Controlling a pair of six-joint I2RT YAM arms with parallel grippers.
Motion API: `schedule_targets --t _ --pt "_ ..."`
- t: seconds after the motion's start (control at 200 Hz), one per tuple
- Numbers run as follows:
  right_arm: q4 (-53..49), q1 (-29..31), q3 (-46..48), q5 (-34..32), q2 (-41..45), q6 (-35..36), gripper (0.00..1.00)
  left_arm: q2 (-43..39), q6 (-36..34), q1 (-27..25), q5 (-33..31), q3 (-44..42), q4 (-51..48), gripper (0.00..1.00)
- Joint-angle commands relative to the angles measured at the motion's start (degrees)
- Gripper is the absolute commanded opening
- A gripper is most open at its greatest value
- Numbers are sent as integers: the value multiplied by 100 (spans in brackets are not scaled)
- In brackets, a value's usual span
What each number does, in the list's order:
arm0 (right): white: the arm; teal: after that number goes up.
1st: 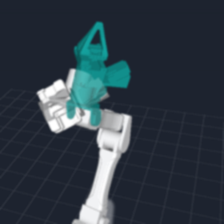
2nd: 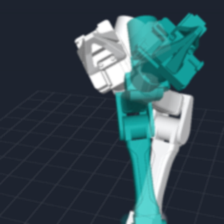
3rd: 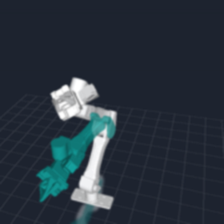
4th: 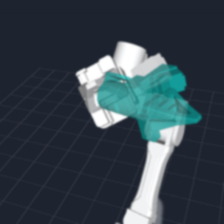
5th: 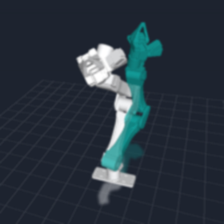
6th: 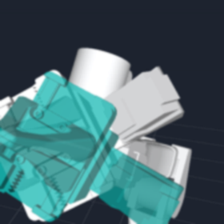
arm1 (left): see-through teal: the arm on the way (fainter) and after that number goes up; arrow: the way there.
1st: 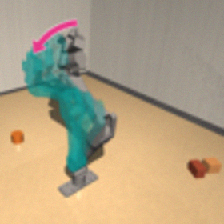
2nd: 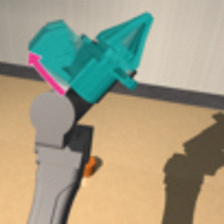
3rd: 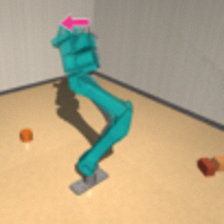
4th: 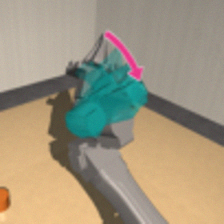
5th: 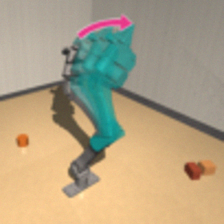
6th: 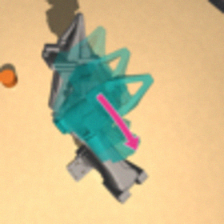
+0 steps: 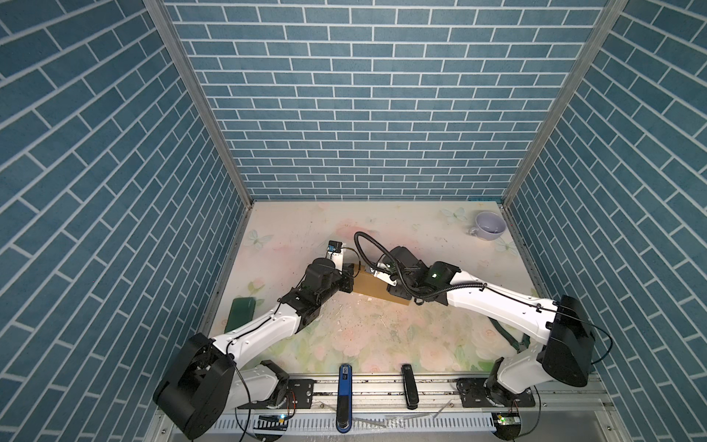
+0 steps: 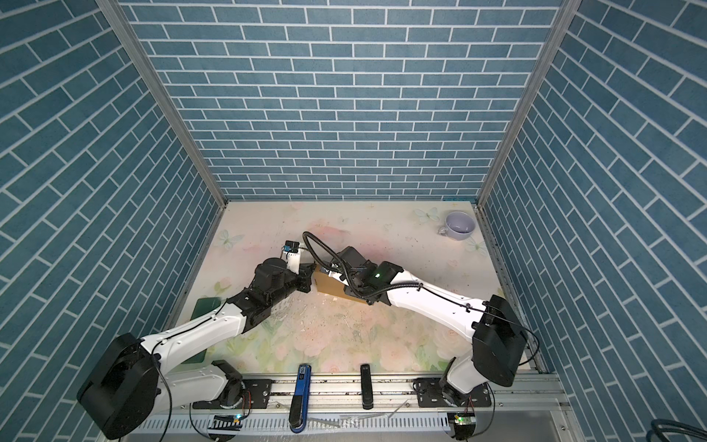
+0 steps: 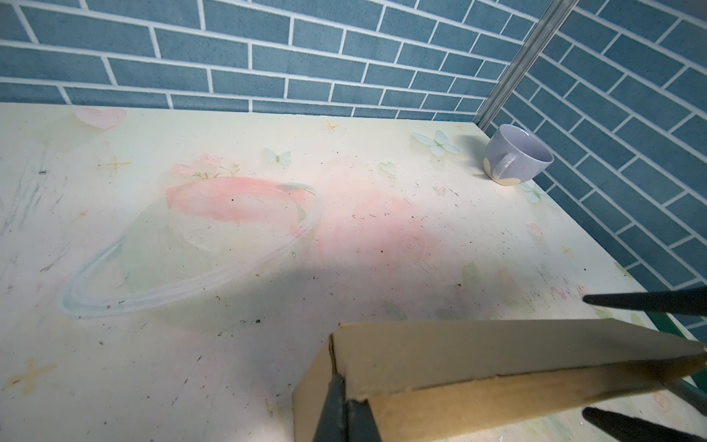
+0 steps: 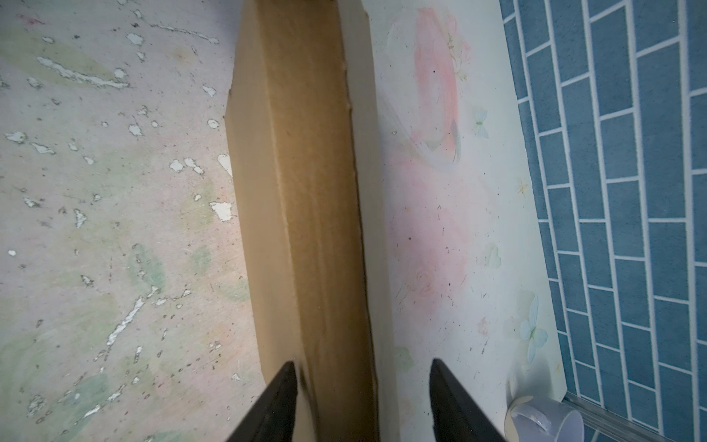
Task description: Fold the paper box
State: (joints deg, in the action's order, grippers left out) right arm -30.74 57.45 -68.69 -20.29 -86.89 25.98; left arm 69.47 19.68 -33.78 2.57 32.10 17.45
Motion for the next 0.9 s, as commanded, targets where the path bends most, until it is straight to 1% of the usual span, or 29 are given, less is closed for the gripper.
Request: schedule_targets --t 0.0,0.3,0.625,0.895 --pt "67 29 116 8 -72 22 56 92 47 -70 129 -198 -567 6" --pt "92 30 167 66 -186 -49 55 107 49 -68 130 -198 -563 8" --pt "165 22 233 100 -240 -148 48 84 63 -67 106 -215 -563 14" --pt "231 21 293 61 -229 -197 44 18 71 -67 84 -243 -577 18"
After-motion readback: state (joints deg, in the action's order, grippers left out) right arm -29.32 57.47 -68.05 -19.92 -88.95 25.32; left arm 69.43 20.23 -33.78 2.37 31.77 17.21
